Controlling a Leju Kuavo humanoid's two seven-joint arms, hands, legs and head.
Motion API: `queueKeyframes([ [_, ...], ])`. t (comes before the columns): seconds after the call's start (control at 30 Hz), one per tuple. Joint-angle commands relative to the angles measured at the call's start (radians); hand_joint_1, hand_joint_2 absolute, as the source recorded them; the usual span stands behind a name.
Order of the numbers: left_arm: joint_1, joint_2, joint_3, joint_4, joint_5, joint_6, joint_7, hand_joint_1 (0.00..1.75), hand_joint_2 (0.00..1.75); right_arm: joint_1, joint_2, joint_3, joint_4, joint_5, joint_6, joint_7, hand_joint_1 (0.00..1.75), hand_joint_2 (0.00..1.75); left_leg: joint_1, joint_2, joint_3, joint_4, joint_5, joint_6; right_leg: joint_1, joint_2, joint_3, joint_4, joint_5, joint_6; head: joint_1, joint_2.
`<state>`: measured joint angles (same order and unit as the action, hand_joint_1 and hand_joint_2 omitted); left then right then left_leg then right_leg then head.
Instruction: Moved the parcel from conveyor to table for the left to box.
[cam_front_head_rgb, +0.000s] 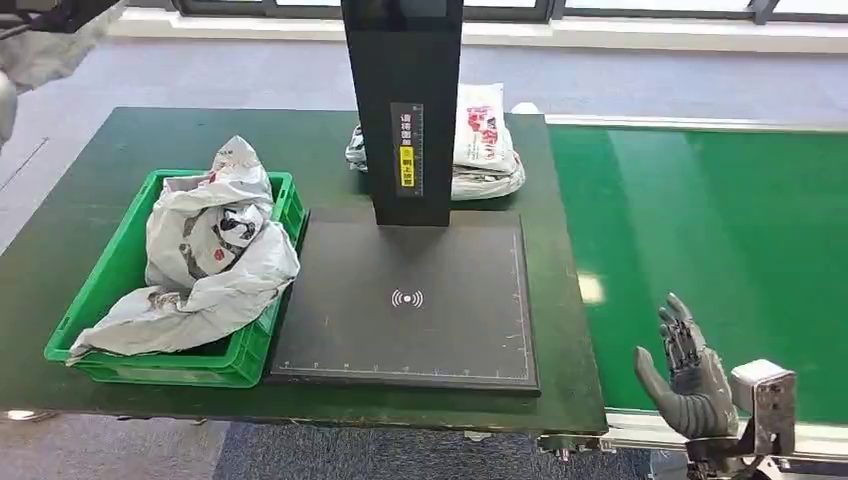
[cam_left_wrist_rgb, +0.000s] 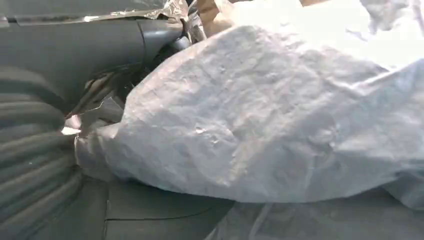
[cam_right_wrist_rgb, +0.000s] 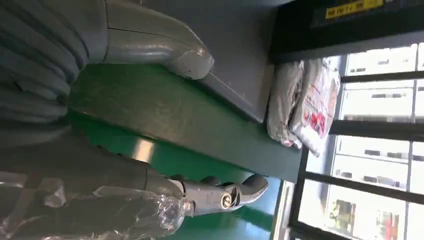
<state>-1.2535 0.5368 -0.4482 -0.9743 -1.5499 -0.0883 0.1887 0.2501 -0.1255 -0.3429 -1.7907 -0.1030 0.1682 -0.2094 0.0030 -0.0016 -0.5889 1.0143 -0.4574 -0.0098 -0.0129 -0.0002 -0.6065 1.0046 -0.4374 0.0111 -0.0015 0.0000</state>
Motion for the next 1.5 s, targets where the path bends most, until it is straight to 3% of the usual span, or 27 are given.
queueKeyframes([
  [0.03,0.132,0.264,-0.248,-0.189,0.207,-0.374,-0.323,1.75,1.75,-0.105,-0.052,0.049,0.074,-0.004,0.055,0.01,0.0,1.75,0.0,0.005,0.003,-0.002,0.0,0.0,0.0,0.005,0.002,-0.002,0.001,-0.001,0.0,0.0],
  [0.07,0.189,0.286,-0.263,-0.232,0.279,-0.408,-0.349,1.75,1.75,-0.134,-0.068,0.051,0.102,-0.004,0.063,0.012,0.0,1.75,-0.001,0.006,0.004,-0.003,0.0,0.0,-0.001,0.006,0.003,-0.003,0.001,0.0,0.0,0.0],
  [0.1,0.2,0.336,-0.327,-0.309,0.402,-0.527,-0.397,1.75,1.75,-0.177,-0.101,0.059,0.147,-0.008,0.076,0.017,0.0,1.75,-0.001,0.01,0.008,-0.006,0.0,0.0,-0.001,0.009,0.004,-0.005,0.002,0.0,0.0,0.0],
  [0.17,0.189,0.393,-0.428,-0.401,0.491,-0.578,-0.416,1.75,1.75,-0.214,-0.126,0.057,0.181,-0.017,0.086,0.02,0.0,1.75,-0.001,0.012,0.007,-0.005,-0.001,0.0,-0.001,0.012,0.004,-0.005,0.003,0.0,0.0,0.0],
  [0.27,0.176,0.407,-0.484,-0.434,0.599,-0.635,-0.44,1.75,1.75,-0.23,-0.128,0.055,0.195,-0.02,0.094,0.023,0.0,1.75,0.001,0.007,0.004,-0.001,-0.001,0.0,0.001,0.007,0.003,-0.004,0.002,0.0,0.0,0.0],
  [0.33,0.098,0.404,-0.567,-0.459,0.806,-0.768,-0.462,1.75,1.75,-0.242,-0.139,0.063,0.206,-0.021,0.103,0.022,0.0,1.75,0.001,0.006,0.002,0.0,-0.001,0.0,0.001,0.006,0.001,-0.003,0.002,0.0,0.0,0.0],
  [0.43,-0.017,0.343,-0.639,-0.41,1.123,-0.945,-0.43,1.75,1.75,-0.235,-0.115,0.054,0.187,-0.013,0.11,0.035,0.0,1.75,0.002,0.001,0.002,0.001,-0.001,0.001,0.002,0.001,0.004,-0.003,0.001,0.0,0.0,0.0],
  [0.53,-0.064,0.298,-0.694,-0.343,1.273,-0.96,-0.403,1.75,1.75,-0.218,-0.092,0.049,0.159,0.004,0.108,0.042,0.0,1.75,0.003,-0.005,0.0,0.002,0.0,0.0,0.004,-0.005,0.004,-0.003,0.0,-0.001,0.0,0.0],
  [0.67,-0.095,0.288,-0.752,-0.304,1.406,-0.949,-0.399,1.75,1.75,-0.2,-0.094,0.045,0.149,0.007,0.107,0.047,0.0,1.75,0.001,-0.004,0.001,0.0,0.0,0.0,0.001,-0.005,0.004,-0.004,0.001,-0.001,0.0,0.0],
  [0.83,-0.087,0.241,-0.772,-0.228,1.464,-0.925,-0.424,1.75,1.75,-0.169,-0.16,0.018,0.165,-0.039,0.11,0.038,0.0,1.75,0.001,-0.006,0.0,0.001,0.0,0.0,0.001,-0.006,0.002,-0.002,0.0,0.0,0.0,0.0],
  [0.97,-0.08,0.154,-0.792,-0.106,1.377,-0.825,-0.404,1.75,1.75,-0.123,-0.153,-0.003,0.135,-0.067,0.126,0.036,0.0,1.75,0.001,-0.007,0.003,-0.002,0.001,0.0,0.002,-0.008,0.006,-0.005,0.001,0.0,0.0,0.0],
  [1.0,-0.079,0.128,-0.806,-0.063,1.303,-0.765,-0.39,0.31,1.75,-0.113,-0.136,-0.01,0.123,-0.065,0.126,0.033,0.0,1.75,0.001,-0.008,0.001,0.0,0.0,0.0,0.001,-0.008,0.004,-0.003,0.0,0.0,0.0,0.0],
  [1.03,-0.077,0.096,-0.812,-0.002,1.241,-0.703,-0.371,0.0,1.75,-0.101,-0.122,-0.014,0.112,-0.058,0.125,0.028,0.0,1.75,0.001,-0.009,0.002,-0.001,0.001,0.0,0.001,-0.009,0.006,-0.005,0.0,0.0,0.0,0.0],
  [1.07,-0.071,0.041,-0.814,0.091,1.163,-0.637,-0.378,0.0,1.75,-0.088,-0.109,-0.02,0.098,-0.052,0.125,0.022,0.0,1.75,0.0,-0.009,0.002,-0.001,0.001,0.0,0.001,-0.009,0.004,-0.003,0.0,0.0,0.0,0.0],
  [1.1,-0.072,0.028,-0.815,0.12,1.148,-0.626,-0.397,0.0,1.75,-0.082,-0.107,-0.022,0.093,-0.051,0.127,0.022,0.0,1.75,0.001,-0.013,0.003,-0.002,0.002,0.0,0.001,-0.013,0.008,-0.005,0.0,0.0,0.0,0.0],
  [1.3,-0.059,-0.061,-0.781,0.328,0.92,-0.444,-0.32,0.0,1.75,-0.079,-0.069,-0.032,0.102,-0.019,0.142,-0.005,0.0,1.75,0.001,-0.008,0.002,-0.001,0.001,0.0,0.001,-0.008,0.005,-0.004,0.0,-0.001,0.0,0.0],
  [1.5,-0.057,-0.086,-0.769,0.403,0.829,-0.384,-0.297,0.0,1.75,-0.101,-0.06,-0.017,0.124,-0.003,0.143,-0.015,0.0,1.75,0.001,-0.005,0.003,-0.002,0.001,-0.001,0.001,-0.005,0.005,-0.004,0.001,-0.001,0.0,0.0],
])
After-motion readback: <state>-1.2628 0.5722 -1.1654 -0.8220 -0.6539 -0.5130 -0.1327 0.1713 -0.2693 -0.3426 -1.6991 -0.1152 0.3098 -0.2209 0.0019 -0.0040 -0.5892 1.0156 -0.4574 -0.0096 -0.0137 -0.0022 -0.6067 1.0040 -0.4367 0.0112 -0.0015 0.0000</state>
